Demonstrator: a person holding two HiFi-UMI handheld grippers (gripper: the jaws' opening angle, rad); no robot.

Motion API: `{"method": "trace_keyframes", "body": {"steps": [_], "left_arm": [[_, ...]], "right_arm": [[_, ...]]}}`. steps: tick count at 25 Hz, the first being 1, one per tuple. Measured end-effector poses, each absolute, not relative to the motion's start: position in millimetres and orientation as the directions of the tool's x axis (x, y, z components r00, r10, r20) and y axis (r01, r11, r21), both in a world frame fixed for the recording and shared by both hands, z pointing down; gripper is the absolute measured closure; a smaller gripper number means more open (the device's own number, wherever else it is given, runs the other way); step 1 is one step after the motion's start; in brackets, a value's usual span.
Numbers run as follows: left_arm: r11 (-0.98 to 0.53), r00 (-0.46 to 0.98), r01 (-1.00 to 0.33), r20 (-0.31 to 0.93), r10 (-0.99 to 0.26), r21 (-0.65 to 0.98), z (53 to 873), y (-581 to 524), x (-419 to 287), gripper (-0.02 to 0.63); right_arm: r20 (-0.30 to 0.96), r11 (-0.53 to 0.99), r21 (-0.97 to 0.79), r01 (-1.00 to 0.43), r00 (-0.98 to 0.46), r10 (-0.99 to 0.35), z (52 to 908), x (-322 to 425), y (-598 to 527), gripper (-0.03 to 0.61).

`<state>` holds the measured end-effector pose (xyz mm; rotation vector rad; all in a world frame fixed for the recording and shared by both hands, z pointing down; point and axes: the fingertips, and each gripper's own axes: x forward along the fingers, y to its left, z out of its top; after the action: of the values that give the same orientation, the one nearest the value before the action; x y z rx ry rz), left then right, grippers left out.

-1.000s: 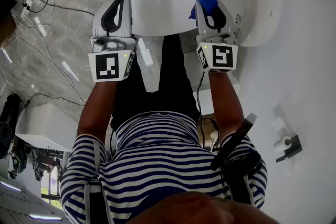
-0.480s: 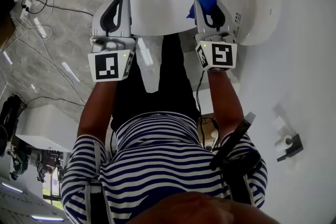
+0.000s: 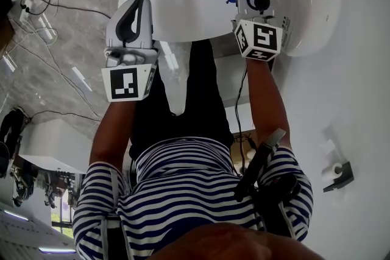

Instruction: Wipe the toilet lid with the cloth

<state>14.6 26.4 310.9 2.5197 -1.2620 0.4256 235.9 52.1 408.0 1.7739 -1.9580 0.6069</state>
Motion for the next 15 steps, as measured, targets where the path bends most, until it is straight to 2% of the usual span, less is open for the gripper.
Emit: {"method": "trace_keyframes", "body": {"steps": [15], "left_arm": [[-0.561, 0.564, -0.817, 0.393, -0.726, 0.136, 335.7, 24.2, 13.5, 0.612]], "right_arm": [[0.704, 0.111, -0.009, -0.994, -0.085, -0.705, 505.7, 241.4, 31.0, 0.468]]}}
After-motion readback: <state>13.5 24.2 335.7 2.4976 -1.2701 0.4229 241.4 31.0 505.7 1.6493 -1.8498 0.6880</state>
